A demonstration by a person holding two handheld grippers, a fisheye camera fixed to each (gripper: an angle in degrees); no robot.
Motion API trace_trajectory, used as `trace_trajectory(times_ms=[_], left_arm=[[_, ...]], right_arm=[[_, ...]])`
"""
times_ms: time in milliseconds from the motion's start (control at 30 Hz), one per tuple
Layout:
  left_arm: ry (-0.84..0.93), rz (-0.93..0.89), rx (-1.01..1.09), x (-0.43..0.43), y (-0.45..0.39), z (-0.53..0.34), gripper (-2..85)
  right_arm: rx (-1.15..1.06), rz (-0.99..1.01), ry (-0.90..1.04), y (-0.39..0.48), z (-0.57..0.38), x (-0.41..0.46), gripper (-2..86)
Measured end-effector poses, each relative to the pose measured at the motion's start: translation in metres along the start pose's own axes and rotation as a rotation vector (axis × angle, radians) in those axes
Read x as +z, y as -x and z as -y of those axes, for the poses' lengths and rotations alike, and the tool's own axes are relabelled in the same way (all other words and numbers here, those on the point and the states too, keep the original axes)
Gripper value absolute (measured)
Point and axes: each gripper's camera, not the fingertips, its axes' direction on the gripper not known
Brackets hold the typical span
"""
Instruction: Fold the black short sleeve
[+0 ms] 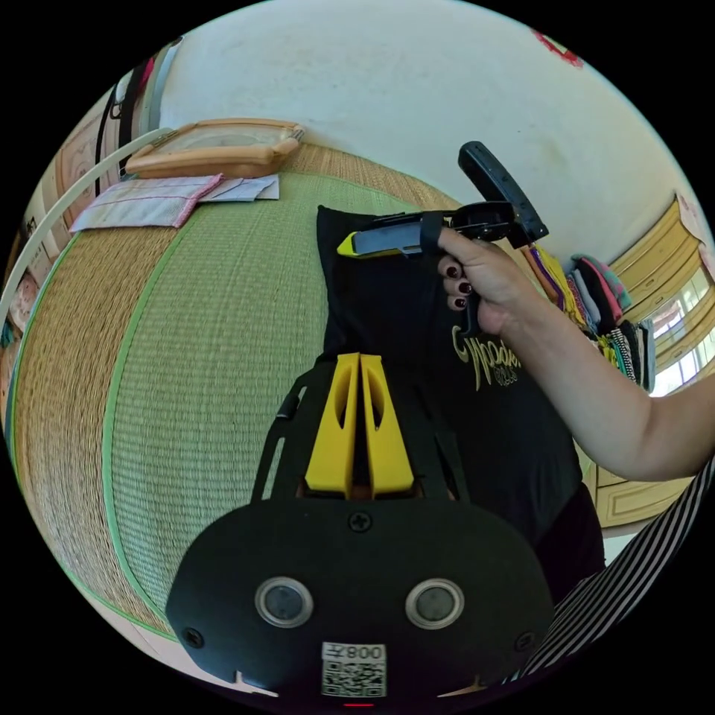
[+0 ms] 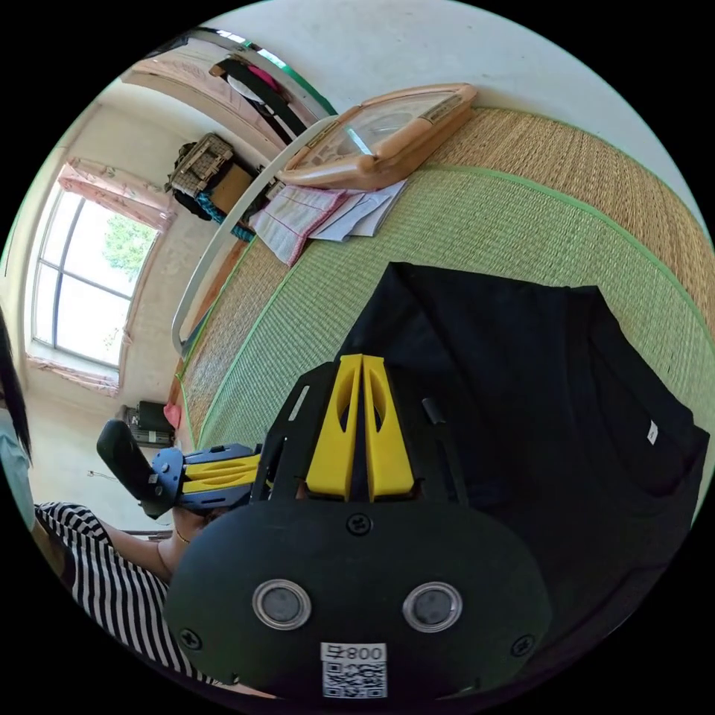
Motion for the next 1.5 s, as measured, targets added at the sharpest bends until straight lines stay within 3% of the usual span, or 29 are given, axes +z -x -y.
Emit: trace_trajectory(times_ms=[467, 667, 1033, 1200, 1500], left_arm=[[-0.059, -0.135, -0.044, -0.018, 0.027, -0.008, 0.1], [-0.016, -0.084, -0.042, -0.019, 0.03, -0.008, 0.1], [-0.004, -0.052, -0.047, -0.024, 0.039, -0.012, 0.2], [-0.065, -0.101, -0.034, -0.033, 0.045, -0.017, 0.2], [0.001, -0.081, -0.051, -0.031, 0.055, -0.017, 0.2]], right_arm=[[0.001, -0.083, -0.031, 0.01, 0.037, 0.02, 0.0], [0.012, -0.053, -0.018, 0.004, 0.036, 0.026, 0.1], [-0.063, 0.037, 0.077, 0.017, -0.045, 0.043, 0.1], [-0.068, 0.042, 0.07, 0.011, -0.055, 0.057, 0.0], [-0.015, 0.036, -0.009, -0.024, -0.077, 0.053, 0.1]])
